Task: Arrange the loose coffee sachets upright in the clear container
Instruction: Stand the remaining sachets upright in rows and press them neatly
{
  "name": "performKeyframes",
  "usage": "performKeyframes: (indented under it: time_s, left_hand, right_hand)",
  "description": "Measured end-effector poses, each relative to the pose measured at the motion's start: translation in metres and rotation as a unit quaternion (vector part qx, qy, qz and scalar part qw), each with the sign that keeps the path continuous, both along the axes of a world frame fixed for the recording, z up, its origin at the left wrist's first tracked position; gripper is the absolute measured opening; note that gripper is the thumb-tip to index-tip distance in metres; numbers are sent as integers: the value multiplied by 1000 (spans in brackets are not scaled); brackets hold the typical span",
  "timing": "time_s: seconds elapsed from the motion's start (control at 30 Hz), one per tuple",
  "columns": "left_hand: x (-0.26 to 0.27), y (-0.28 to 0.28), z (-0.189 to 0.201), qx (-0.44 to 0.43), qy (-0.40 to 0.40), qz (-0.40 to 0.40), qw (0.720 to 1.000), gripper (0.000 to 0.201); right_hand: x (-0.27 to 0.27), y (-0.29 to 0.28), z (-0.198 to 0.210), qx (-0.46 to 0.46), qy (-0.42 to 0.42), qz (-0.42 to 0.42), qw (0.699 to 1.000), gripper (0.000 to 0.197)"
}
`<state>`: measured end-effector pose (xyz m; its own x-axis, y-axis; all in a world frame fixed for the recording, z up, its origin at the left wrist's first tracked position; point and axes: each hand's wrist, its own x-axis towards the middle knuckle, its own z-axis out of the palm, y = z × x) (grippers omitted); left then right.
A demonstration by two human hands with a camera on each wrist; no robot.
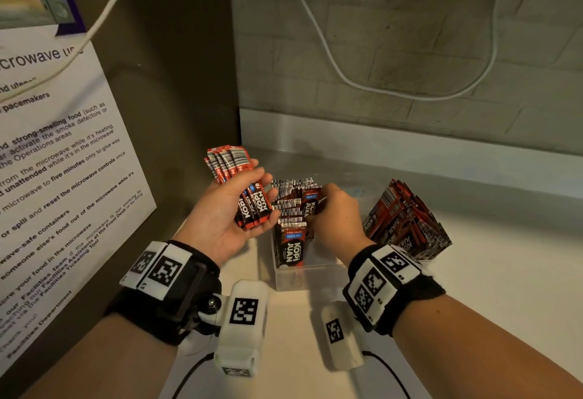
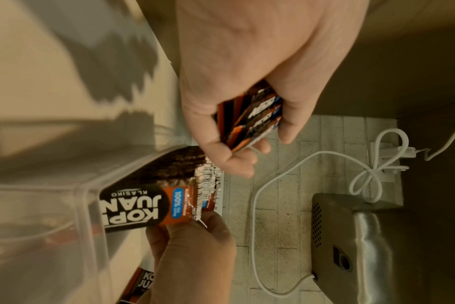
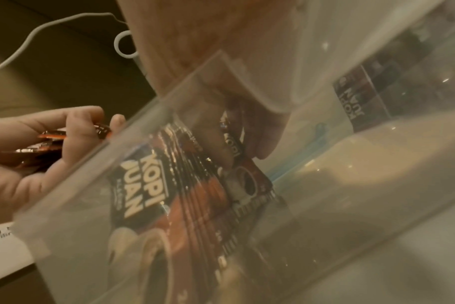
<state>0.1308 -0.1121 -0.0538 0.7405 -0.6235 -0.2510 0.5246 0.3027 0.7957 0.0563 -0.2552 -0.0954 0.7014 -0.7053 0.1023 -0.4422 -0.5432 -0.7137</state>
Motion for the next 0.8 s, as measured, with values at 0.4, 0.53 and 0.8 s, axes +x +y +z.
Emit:
performKeyframes:
  time_s: [0.4,0.53,0.8]
  left_hand:
    - [0,3,6,-6,21,-5,1000,9]
    - [-1,5,7,-10,30,0,1000,15]
    - [-7,7,15,-11,5,-25,1000,34]
  right_hand:
    - [-1,-1,-6,-36,1,25,999,34]
    - [-2,-2,-4,-22,18,16,999,39]
    - [-23,-11,29,11,-2,-13,1000,58]
